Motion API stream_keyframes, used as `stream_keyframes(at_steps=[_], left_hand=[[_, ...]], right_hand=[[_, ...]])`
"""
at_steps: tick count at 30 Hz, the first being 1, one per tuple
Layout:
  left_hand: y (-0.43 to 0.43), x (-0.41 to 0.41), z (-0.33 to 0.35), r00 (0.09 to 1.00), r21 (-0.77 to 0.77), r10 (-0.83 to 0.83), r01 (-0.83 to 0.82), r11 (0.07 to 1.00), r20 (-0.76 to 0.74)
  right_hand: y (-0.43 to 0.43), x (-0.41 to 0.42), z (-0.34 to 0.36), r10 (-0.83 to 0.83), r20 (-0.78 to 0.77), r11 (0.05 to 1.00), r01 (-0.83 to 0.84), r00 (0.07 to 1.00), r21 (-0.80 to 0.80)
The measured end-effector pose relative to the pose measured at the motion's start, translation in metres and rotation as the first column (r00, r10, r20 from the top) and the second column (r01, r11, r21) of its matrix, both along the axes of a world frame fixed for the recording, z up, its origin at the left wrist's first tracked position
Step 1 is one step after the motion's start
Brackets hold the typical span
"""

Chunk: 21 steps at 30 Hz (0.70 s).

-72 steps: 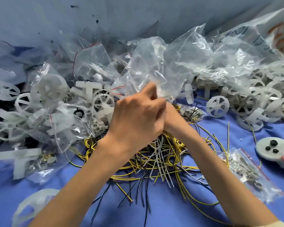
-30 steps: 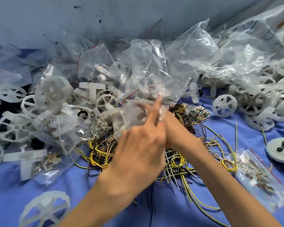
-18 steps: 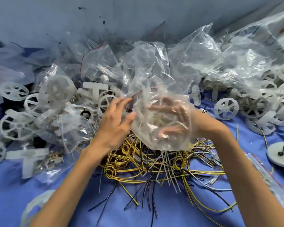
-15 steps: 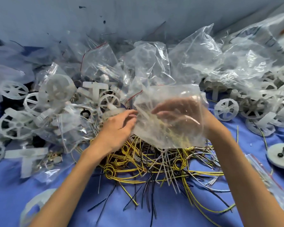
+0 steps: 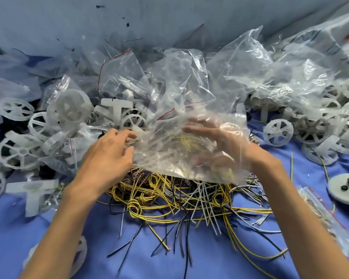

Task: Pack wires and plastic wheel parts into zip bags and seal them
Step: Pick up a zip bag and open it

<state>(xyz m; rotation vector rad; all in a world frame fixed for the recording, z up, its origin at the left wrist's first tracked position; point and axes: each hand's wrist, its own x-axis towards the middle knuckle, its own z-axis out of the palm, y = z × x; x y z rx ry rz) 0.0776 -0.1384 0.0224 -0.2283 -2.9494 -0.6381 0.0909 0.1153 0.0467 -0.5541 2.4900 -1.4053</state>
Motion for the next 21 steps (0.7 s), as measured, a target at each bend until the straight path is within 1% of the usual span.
stream_keyframes(at_steps=[2, 4, 5, 7, 9, 10, 11, 12, 13, 14, 15, 16, 18, 19, 20, 21], left_hand=[[-0.001, -0.001, 0.002, 1.0, 0.018, -0.027, 0.026, 0.999, 0.007], [0.002, -0.001, 0.002, 0.99, 0.08, -0.127, 0.122, 0.989, 0.061], [0.005, 0.0, 0.002, 0.983, 0.1, -0.164, 0.156, 0.983, 0.083], [0.01, 0.003, -0.002, 0.981, 0.086, -0.174, 0.167, 0.982, 0.084], [0.01, 0.003, -0.004, 0.986, 0.074, -0.152, 0.147, 0.986, 0.061], [0.008, 0.003, -0.003, 0.986, 0.078, -0.151, 0.146, 0.986, 0.07], [0.006, 0.002, -0.002, 0.982, 0.093, -0.161, 0.152, 0.984, 0.096], [0.003, 0.001, 0.0, 0.975, 0.12, -0.178, 0.162, 0.979, 0.131], [0.0, 0.0, 0.003, 0.966, 0.171, -0.199, 0.171, 0.97, 0.163], [-0.002, -0.001, 0.006, 0.959, 0.237, -0.219, 0.174, 0.956, 0.179], [-0.002, -0.002, 0.008, 0.956, 0.295, -0.23, 0.169, 0.941, 0.184], [-0.001, -0.002, 0.01, 0.955, 0.315, -0.236, 0.171, 0.934, 0.182], [0.007, -0.001, 0.009, 0.957, 0.256, -0.259, 0.22, 0.941, 0.128], [0.011, 0.0, 0.006, 0.96, 0.229, -0.269, 0.245, 0.942, 0.081], [0.016, 0.001, 0.005, 0.962, 0.219, -0.272, 0.258, 0.941, 0.036], [0.019, 0.001, 0.003, 0.963, 0.223, -0.268, 0.262, 0.939, -0.002]], right_hand=[[-0.003, 0.002, 0.0, -0.032, -0.083, 0.999, 0.031, 0.996, -0.014], [-0.009, 0.003, -0.002, -0.021, -0.176, 1.0, 0.017, 0.984, -0.022], [-0.014, 0.002, -0.004, -0.017, -0.224, 1.0, 0.02, 0.975, 0.012], [-0.022, 0.002, -0.005, -0.028, -0.218, 0.99, 0.057, 0.976, 0.128], [-0.028, 0.003, -0.003, 0.043, -0.228, 0.948, 0.033, 0.973, 0.317], [-0.027, 0.006, -0.002, 0.069, -0.193, 0.916, 0.014, 0.979, 0.401], [-0.025, 0.01, -0.003, 0.051, -0.194, 0.931, 0.024, 0.98, 0.365], [-0.021, 0.016, -0.001, -0.066, -0.172, 0.949, 0.116, 0.983, 0.294], [-0.011, 0.02, -0.008, -0.162, -0.124, 0.934, 0.193, 0.979, 0.302], [-0.004, 0.02, -0.019, -0.283, -0.039, 0.903, 0.28, 0.958, 0.327], [0.001, 0.019, -0.028, -0.335, -0.008, 0.854, 0.307, 0.942, 0.42], [0.008, 0.02, -0.041, -0.38, 0.008, 0.825, 0.335, 0.925, 0.455], [0.003, 0.026, -0.038, -0.489, 0.095, 0.802, 0.404, 0.867, 0.441], [-0.004, 0.031, -0.029, -0.502, 0.131, 0.798, 0.399, 0.855, 0.452], [-0.014, 0.03, -0.022, -0.545, 0.177, 0.811, 0.462, 0.819, 0.36], [-0.022, 0.028, -0.017, -0.477, 0.189, 0.871, 0.432, 0.858, 0.236]])
